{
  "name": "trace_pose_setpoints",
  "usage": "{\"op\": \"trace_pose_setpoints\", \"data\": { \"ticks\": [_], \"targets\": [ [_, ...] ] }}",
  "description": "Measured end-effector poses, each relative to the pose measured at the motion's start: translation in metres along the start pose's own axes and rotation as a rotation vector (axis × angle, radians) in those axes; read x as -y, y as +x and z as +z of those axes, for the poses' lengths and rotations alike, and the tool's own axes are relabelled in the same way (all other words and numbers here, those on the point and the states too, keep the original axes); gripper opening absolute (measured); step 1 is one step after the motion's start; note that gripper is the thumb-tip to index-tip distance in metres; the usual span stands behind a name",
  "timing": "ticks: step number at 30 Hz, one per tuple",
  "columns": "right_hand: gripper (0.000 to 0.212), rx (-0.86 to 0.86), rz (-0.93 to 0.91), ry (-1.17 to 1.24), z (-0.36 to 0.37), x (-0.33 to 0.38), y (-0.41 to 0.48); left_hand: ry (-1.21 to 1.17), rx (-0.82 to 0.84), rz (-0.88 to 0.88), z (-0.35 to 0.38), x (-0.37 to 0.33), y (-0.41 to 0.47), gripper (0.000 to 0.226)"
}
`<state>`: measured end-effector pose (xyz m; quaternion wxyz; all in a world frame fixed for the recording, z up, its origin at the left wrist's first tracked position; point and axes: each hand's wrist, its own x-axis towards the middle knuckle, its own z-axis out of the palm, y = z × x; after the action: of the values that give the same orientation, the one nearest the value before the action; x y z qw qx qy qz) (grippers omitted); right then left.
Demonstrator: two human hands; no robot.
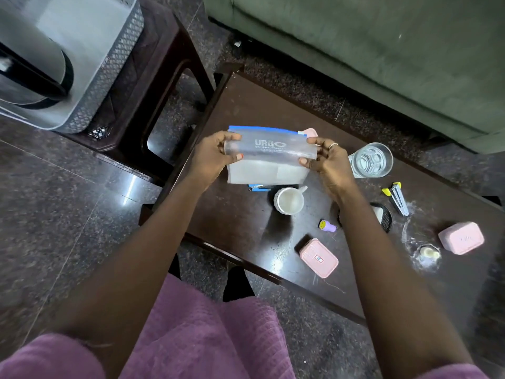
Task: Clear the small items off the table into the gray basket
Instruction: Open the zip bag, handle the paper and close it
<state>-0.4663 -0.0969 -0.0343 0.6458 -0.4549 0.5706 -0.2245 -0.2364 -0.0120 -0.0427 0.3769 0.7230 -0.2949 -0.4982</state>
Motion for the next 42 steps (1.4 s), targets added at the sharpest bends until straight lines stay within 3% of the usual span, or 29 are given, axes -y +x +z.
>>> {"op": "trace_pose_setpoints", "data": {
  "ticks": [3,6,9,12,16,18,21,24,26,29,32,37,42],
  "targets": [
    [0.027,-0.04,-0.035,-0.245,0.001,-0.001,-0.001,0.191,-0.077,0.084,-0.002,0.001,0.005,0.028],
    [0.01,-0.117,-0.109,-0.515,0.006,-0.002,-0.001,0.222,-0.163,0.181,-0.001,0.001,0.009,0.015],
    [0.005,-0.131,-0.127,-0.457,0.013,0.001,-0.004,0.108,-0.204,0.2,-0.003,0.002,0.012,0.005],
    [0.006,-0.072,-0.162,-0.251,0.024,0.005,-0.007,-0.035,-0.118,0.176,-0.009,0.006,0.011,0.007],
    [0.006,-0.186,-0.178,-0.127,0.046,0.003,-0.006,0.099,-0.252,0.165,-0.015,0.017,0.009,0.016],
    [0.015,-0.184,-0.113,-0.044,0.057,-0.002,-0.005,0.165,-0.379,0.146,-0.018,0.024,0.01,0.016],
    [0.047,-0.032,0.023,0.083,0.069,-0.014,-0.003,0.205,-0.437,0.071,-0.023,0.038,0.016,0.016],
    [0.072,0.125,0.057,-0.033,0.077,-0.03,0.003,0.219,-0.444,0.005,-0.028,0.054,0.023,0.02],
    [0.074,0.137,0.112,-0.129,0.082,-0.038,0.009,0.223,-0.453,-0.046,-0.03,0.063,0.028,0.021],
    [0.061,0.032,0.13,-0.231,0.089,-0.049,0.02,0.21,-0.416,-0.072,-0.033,0.072,0.036,0.025],
    [0.048,-0.062,0.117,-0.34,0.098,-0.055,0.032,0.218,-0.304,-0.071,-0.031,0.076,0.04,0.046],
    [0.046,-0.033,0.1,-0.603,0.114,-0.063,0.038,0.538,-0.176,-0.212,-0.027,0.09,0.034,0.084],
    [0.048,0.005,0.096,-0.769,0.12,-0.069,0.031,0.752,-0.093,-0.347,-0.025,0.105,0.027,0.089]
  ]
}}
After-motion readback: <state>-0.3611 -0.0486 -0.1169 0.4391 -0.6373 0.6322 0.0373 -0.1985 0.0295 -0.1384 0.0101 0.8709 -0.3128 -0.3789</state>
